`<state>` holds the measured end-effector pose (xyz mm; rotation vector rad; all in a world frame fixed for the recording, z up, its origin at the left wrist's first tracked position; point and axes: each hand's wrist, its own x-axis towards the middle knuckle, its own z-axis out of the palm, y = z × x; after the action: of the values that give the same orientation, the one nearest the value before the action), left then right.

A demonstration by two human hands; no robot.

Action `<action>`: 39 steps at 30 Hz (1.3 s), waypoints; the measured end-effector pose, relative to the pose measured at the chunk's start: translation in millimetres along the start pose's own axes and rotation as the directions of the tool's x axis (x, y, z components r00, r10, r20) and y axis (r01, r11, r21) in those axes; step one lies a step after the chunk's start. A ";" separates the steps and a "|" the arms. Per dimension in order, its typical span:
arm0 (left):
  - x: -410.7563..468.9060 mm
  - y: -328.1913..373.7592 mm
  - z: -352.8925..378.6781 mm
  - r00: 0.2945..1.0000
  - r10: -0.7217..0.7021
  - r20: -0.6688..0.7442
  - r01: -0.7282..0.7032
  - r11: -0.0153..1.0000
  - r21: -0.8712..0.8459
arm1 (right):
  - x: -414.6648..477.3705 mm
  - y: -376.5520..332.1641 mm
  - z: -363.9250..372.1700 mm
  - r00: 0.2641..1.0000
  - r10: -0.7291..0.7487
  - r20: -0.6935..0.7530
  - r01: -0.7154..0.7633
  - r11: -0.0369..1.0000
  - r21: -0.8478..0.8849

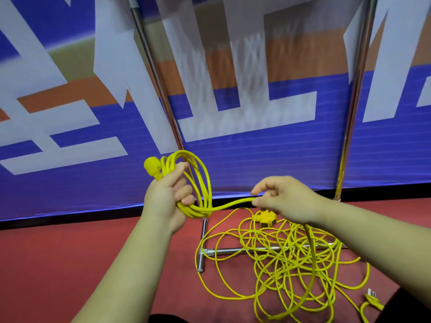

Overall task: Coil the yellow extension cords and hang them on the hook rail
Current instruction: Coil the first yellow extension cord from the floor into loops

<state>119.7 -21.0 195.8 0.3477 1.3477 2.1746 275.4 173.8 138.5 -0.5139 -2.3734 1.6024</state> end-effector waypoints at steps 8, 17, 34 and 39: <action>-12.3 -34.1 14.9 0.984 -0.100 0.148 0.002 0.837 0.548 | -5.4 -30.4 -4.4 0.968 -0.096 -0.233 0.113 0.992 0.062; -22.1 -48.5 34.7 0.933 -0.184 0.310 -0.065 0.761 0.645 | -15.2 -44.8 -11.3 0.957 -0.207 -0.202 0.235 0.964 0.127; 9.5 -0.8 -2.7 0.994 0.099 -0.046 -0.098 0.995 0.024 | -17.1 -26.3 -28.8 0.998 0.048 -0.026 -0.036 0.935 0.354; 16.1 -6.5 -15.4 0.984 0.088 -0.154 -0.088 0.996 0.004 | -12.2 -21.4 -29.8 0.946 0.277 -0.171 -0.172 0.872 0.458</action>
<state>101.2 -20.9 181.8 0.2463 1.4363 2.3170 294.5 186.8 169.5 -0.8500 -1.7549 1.9782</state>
